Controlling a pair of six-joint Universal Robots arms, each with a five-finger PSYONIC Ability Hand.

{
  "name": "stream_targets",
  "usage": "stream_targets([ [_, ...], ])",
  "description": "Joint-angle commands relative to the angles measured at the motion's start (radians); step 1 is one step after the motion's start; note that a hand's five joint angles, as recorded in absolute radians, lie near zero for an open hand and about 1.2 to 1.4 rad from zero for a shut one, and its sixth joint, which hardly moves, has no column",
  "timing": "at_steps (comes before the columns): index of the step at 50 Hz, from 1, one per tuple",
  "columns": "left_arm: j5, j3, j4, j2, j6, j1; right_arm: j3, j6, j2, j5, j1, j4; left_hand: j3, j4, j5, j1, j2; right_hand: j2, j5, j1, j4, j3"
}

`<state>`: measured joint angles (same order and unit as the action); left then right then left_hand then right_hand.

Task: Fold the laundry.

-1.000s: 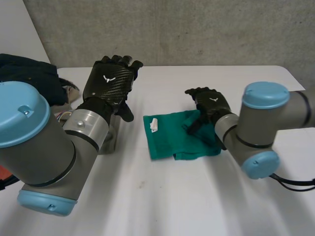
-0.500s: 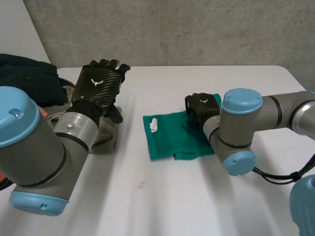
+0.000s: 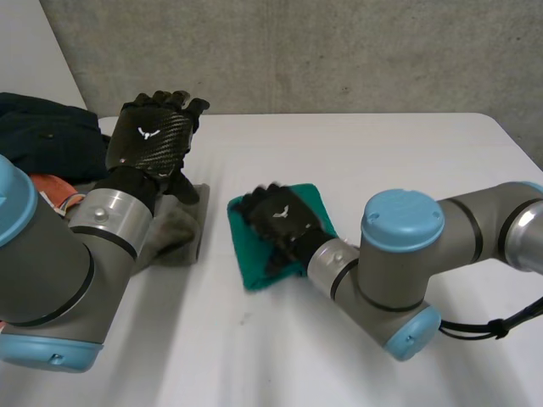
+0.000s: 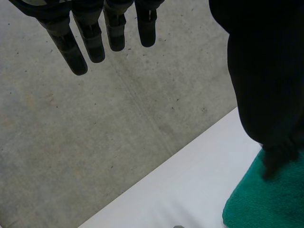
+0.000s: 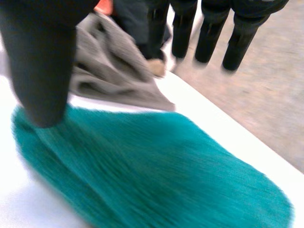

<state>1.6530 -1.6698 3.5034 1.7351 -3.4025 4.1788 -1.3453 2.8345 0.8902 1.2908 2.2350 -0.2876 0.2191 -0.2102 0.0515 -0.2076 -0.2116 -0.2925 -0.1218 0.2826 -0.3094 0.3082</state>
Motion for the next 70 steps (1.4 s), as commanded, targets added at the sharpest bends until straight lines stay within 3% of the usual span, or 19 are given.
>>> stream_targets([
  [1,0.008,0.039,0.003,0.030,-0.003,-0.026,0.048,0.060,0.088,0.122,-0.057,0.028,-0.045,0.036,-0.052,0.033,0.037,0.118,0.122,-0.108,0.135,-0.134],
  [8,0.028,0.107,-0.038,0.067,0.026,-0.063,0.060,0.213,0.148,0.071,-0.121,0.085,-0.045,0.036,-0.052,0.033,0.037,0.118,0.122,-0.108,0.135,-0.134],
  [12,0.027,0.177,-0.130,0.130,0.063,-0.109,0.113,0.282,0.127,0.061,-0.176,0.212,-0.045,0.036,-0.052,0.033,0.037,0.118,0.122,-0.108,0.135,-0.134],
  [22,0.034,0.471,-0.432,0.438,0.224,-0.160,0.343,0.321,-0.060,-0.067,-0.268,0.491,-0.045,0.036,-0.052,0.033,0.037,0.118,0.122,-0.108,0.135,-0.134],
  [32,0.034,0.714,-0.603,0.711,0.289,-0.158,0.478,0.274,-0.252,-0.070,-0.279,0.564,-0.045,0.036,-0.052,0.033,0.037,0.118,0.122,-0.108,0.135,-0.134],
  [41,0.064,0.729,-0.609,0.718,0.258,-0.128,0.500,0.116,-0.298,-0.019,-0.273,0.596,-0.045,0.036,-0.052,0.033,0.037,0.118,0.122,-0.108,0.135,-0.134],
  [49,0.054,0.624,-0.581,0.509,0.253,-0.100,0.358,0.079,-0.119,0.064,-0.281,0.515,-0.045,0.036,-0.052,0.033,0.037,0.118,0.122,-0.108,0.135,-0.134],
  [54,-0.016,0.538,-0.528,0.356,0.259,-0.088,0.134,0.144,0.038,0.137,-0.288,0.317,-0.045,0.036,-0.052,0.033,0.037,0.118,0.122,-0.108,0.135,-0.134],
  [58,-0.148,0.470,-0.492,0.252,0.259,-0.072,-0.055,0.238,0.131,0.166,-0.295,0.183,-0.045,0.036,-0.052,0.033,0.037,0.118,0.122,-0.108,0.135,-0.134],
  [59,-0.230,0.447,-0.489,0.216,0.262,-0.063,-0.125,0.293,0.154,0.157,-0.296,0.151,-0.045,0.036,-0.052,0.033,0.037,0.118,0.122,-0.108,0.135,-0.134],
  [66,-0.560,0.389,-0.552,0.129,0.279,-0.026,-0.238,0.437,0.156,0.070,-0.293,0.137,-0.045,0.036,-0.052,0.033,0.037,0.118,0.122,-0.108,0.135,-0.134],
  [70,-0.622,0.380,-0.593,0.118,0.288,-0.023,-0.244,0.476,0.118,0.047,-0.276,0.105,-0.045,0.036,-0.052,0.033,0.037,0.118,0.122,-0.108,0.135,-0.134],
])
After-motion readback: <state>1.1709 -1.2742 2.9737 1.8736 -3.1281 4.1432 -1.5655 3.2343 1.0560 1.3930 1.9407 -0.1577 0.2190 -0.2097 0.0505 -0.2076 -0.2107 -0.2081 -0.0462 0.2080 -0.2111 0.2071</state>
